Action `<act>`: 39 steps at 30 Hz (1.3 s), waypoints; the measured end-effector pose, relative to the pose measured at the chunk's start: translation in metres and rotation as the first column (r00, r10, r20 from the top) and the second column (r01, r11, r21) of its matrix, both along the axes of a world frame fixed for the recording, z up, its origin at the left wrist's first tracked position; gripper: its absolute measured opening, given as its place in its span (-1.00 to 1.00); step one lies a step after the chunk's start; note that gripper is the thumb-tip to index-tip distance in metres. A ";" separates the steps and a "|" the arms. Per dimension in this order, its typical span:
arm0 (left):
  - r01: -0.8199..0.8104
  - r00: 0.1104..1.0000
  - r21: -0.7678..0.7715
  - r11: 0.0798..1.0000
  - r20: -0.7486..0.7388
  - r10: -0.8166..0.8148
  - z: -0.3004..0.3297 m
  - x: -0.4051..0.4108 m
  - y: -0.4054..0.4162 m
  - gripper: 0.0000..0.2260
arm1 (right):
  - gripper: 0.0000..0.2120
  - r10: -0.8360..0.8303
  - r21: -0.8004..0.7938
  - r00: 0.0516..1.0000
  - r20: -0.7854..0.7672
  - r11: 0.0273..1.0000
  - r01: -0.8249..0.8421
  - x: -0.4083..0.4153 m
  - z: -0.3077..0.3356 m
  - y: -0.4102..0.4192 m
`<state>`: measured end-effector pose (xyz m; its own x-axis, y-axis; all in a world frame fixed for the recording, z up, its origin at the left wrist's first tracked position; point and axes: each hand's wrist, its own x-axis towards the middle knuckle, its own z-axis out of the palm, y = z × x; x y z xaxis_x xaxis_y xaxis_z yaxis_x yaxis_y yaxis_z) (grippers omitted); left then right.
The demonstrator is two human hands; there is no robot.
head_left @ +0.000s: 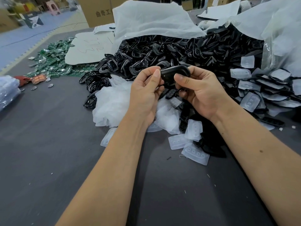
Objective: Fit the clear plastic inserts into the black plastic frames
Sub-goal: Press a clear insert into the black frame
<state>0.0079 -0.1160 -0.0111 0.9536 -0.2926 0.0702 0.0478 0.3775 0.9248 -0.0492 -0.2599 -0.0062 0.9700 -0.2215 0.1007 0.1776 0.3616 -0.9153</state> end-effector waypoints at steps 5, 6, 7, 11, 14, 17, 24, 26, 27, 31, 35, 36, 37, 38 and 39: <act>0.023 1.000 -0.012 1.000 0.017 -0.023 0.001 -0.001 0.001 -0.87 | -0.84 0.026 0.013 0.999 0.048 1.000 -0.027 0.001 -0.001 -0.001; 0.022 1.000 -0.019 1.000 0.020 -0.021 0.001 -0.002 0.001 -0.87 | -0.83 0.018 0.013 0.997 0.073 1.000 -0.019 0.001 -0.001 -0.001; 0.016 1.000 -0.029 0.999 0.020 -0.016 0.002 -0.002 0.000 -0.88 | -0.82 0.005 0.005 0.995 0.096 1.000 -0.006 0.001 -0.001 0.000; -0.062 0.998 0.001 0.998 0.010 0.062 0.001 -0.003 -0.004 -0.95 | -0.77 -0.139 -0.197 0.973 0.185 0.965 0.176 0.004 -0.005 0.003; -0.060 0.998 0.078 0.995 -0.015 0.062 0.001 -0.002 -0.006 -0.79 | -0.87 -0.280 -0.526 0.888 0.365 0.725 0.445 0.007 -0.007 0.005; -0.020 1.000 0.088 0.996 -0.019 0.022 0.001 -0.002 -0.004 -0.76 | -0.93 -0.237 -0.665 0.816 0.527 0.483 0.570 0.006 -0.007 0.008; -0.106 0.992 0.090 0.990 0.080 0.099 -0.005 -0.004 -0.005 -0.88 | -0.74 -0.218 -0.731 0.838 0.501 0.412 0.544 0.003 -0.006 0.009; -0.138 0.982 0.111 0.984 0.143 0.121 -0.006 -0.004 -0.005 -0.89 | -0.66 -0.278 -0.704 0.836 0.473 0.451 0.548 0.002 -0.005 0.009; -0.155 0.976 0.128 0.980 0.173 0.132 -0.007 -0.004 -0.006 -0.90 | -0.63 -0.320 -0.684 0.829 0.458 0.468 0.559 0.002 -0.004 0.008; -0.182 0.956 0.185 0.966 0.265 0.130 -0.009 -0.003 -0.008 -0.87 | -0.70 -0.398 -0.578 0.884 0.244 0.672 0.462 0.005 -0.004 0.005; -0.172 0.945 0.215 0.961 0.312 0.100 -0.010 -0.002 -0.009 -0.88 | -0.87 -0.356 -0.562 0.925 0.136 0.741 0.368 0.010 -0.008 0.004; -0.165 0.943 0.225 0.960 0.322 0.087 -0.011 -0.002 -0.009 -0.89 | -0.86 -0.354 -0.581 0.923 0.151 0.723 0.373 0.011 -0.008 0.004; -0.158 0.940 0.236 0.959 0.332 0.073 -0.011 -0.001 -0.009 -0.89 | -0.86 -0.358 -0.593 0.920 0.162 0.710 0.380 0.011 -0.009 0.004; -0.155 0.937 0.244 0.957 0.343 0.064 -0.011 -0.001 -0.010 -0.89 | -0.86 -0.362 -0.601 0.916 0.174 0.698 0.390 0.011 -0.009 0.004; -0.153 0.936 0.250 0.956 0.348 0.059 -0.011 -0.002 -0.010 -0.88 | -0.85 -0.367 -0.609 0.912 0.185 0.686 0.400 0.011 -0.009 0.004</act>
